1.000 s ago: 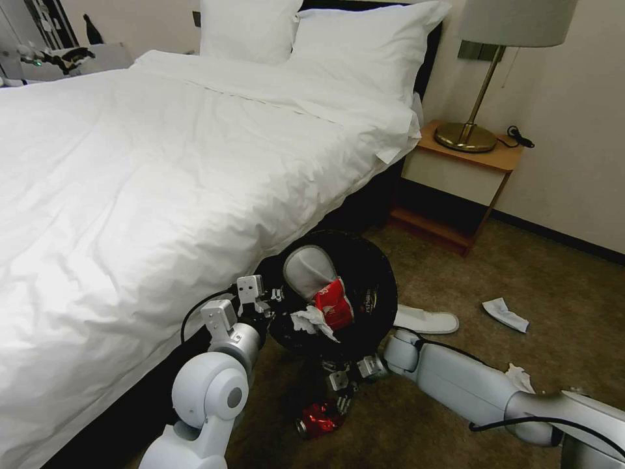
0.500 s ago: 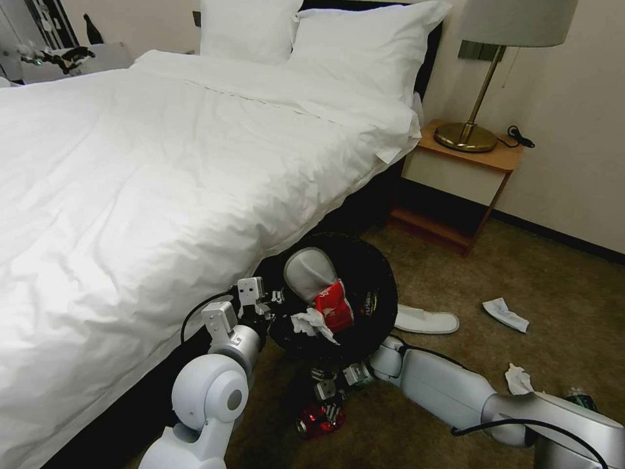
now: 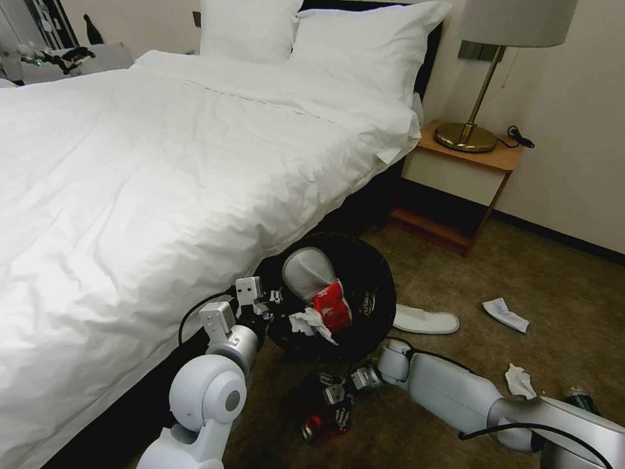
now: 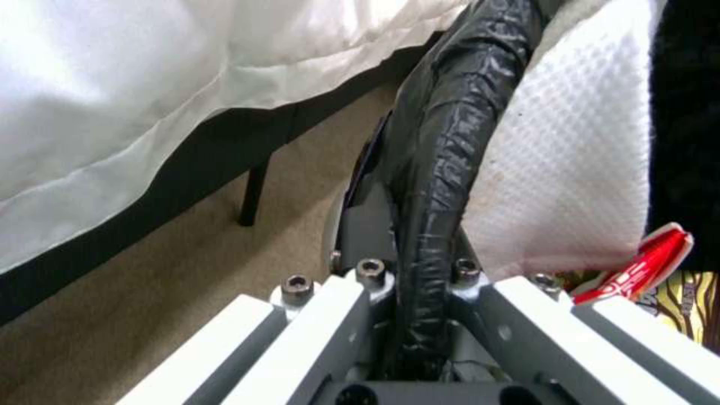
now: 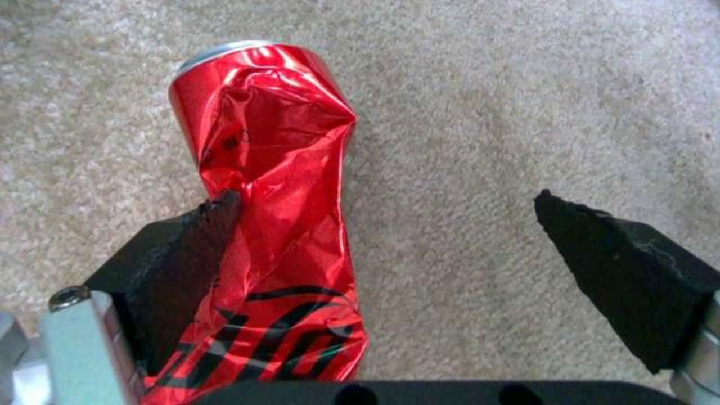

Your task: Pick up the trash bin, then pick up the garbage on the floor and place it into the trash bin.

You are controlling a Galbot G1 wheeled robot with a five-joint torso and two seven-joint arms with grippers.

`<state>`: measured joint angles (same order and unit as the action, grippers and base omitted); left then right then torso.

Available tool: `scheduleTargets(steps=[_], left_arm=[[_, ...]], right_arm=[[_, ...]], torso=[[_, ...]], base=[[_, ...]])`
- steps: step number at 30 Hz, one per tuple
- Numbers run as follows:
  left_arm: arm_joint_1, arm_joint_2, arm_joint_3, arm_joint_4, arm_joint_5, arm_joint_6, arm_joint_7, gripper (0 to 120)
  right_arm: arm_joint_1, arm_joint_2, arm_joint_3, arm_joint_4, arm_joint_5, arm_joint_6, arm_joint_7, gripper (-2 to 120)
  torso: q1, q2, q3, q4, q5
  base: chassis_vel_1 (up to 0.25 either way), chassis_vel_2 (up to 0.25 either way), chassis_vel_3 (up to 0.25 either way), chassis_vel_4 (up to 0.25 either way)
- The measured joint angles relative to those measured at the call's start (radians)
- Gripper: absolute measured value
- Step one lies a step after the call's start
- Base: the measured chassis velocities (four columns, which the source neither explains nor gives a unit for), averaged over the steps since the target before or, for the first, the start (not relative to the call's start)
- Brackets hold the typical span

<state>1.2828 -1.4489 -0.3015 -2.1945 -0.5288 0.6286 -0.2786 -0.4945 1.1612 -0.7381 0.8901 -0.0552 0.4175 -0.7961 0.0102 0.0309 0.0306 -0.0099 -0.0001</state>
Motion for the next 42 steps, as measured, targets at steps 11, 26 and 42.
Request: scheduleTargets(steps=[11, 26, 42], left_arm=[[0.000, -0.001, -0.001, 0.002, 0.004, -0.005, 0.004, 0], [0.001, -0.002, -0.001, 0.002, 0.007, -0.008, 0.007, 0], [0.002, -0.003, 0.003, 0.001, 0.013, -0.010, 0.012, 0]], right_arm=[[-0.002, 0.043, 0.007, -0.038, -0.010, 0.008, 0.010, 100], [-0.010, 0.080, 0.011, -0.066, -0.014, 0.013, 0.019, 100], [0.011, -0.016, 0.007, 0.081, 0.022, -0.060, 0.006, 100]], torso=[[0.000, 0.000, 0.000, 0.0000, 0.0000], [0.000, 0.000, 0.000, 0.0001, 0.0001], [0.000, 0.000, 0.000, 0.0000, 0.0001]], base=[[0.000, 0.000, 0.000, 0.000], [0.000, 0.000, 0.000, 0.000], [0.000, 0.000, 0.000, 0.000]])
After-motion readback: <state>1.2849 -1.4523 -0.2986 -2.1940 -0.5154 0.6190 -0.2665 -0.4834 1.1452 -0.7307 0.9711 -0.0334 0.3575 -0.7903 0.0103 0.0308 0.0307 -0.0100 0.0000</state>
